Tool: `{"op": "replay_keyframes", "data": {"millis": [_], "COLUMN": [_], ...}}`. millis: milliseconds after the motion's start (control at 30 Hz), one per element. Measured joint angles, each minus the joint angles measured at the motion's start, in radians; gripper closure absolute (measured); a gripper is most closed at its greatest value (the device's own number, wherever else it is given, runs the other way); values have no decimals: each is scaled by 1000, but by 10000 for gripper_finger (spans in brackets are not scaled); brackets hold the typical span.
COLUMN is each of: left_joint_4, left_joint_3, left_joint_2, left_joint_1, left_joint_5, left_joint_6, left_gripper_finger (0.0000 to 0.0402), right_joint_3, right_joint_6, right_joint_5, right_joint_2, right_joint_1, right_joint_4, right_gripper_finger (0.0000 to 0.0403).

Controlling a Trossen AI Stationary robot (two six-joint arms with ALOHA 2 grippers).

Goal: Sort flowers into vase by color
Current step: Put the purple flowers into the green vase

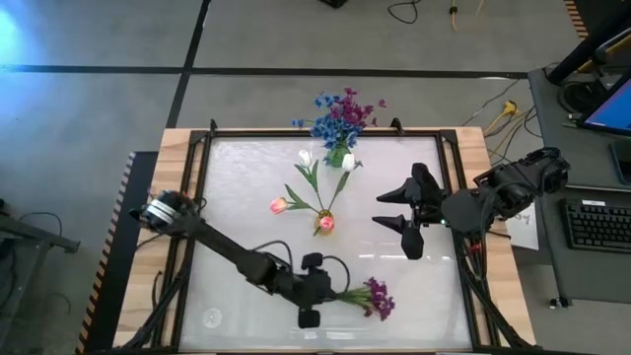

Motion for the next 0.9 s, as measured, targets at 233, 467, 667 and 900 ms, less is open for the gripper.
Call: {"op": "replay_keyframes", "data": {"millis": [233, 467, 667, 900], "left_joint_4": [-148, -352, -438, -436], "left_joint_3": [21, 161, 390, 518], "left_joint_2": [-166, -241, -241, -248], "left_joint_1": [-1, 7, 17, -23], "left_joint_5": [-5, 0, 56, 43], "left_joint_6": [167, 430, 503, 381], "left_gripper_finger": [401, 402, 402, 401], "right_joint_3": [0, 0, 0, 0], "right_joint_6": [-39, -86, -154, -162], "right_joint_5": [45, 65, 64, -9], "right_joint_2": [-14, -58, -77, -76], "right_joint_1": [0, 0, 0, 0], "right_joint_4": [-11, 21, 125, 166], "right_gripper_finger": [188, 188, 188, 188]}}
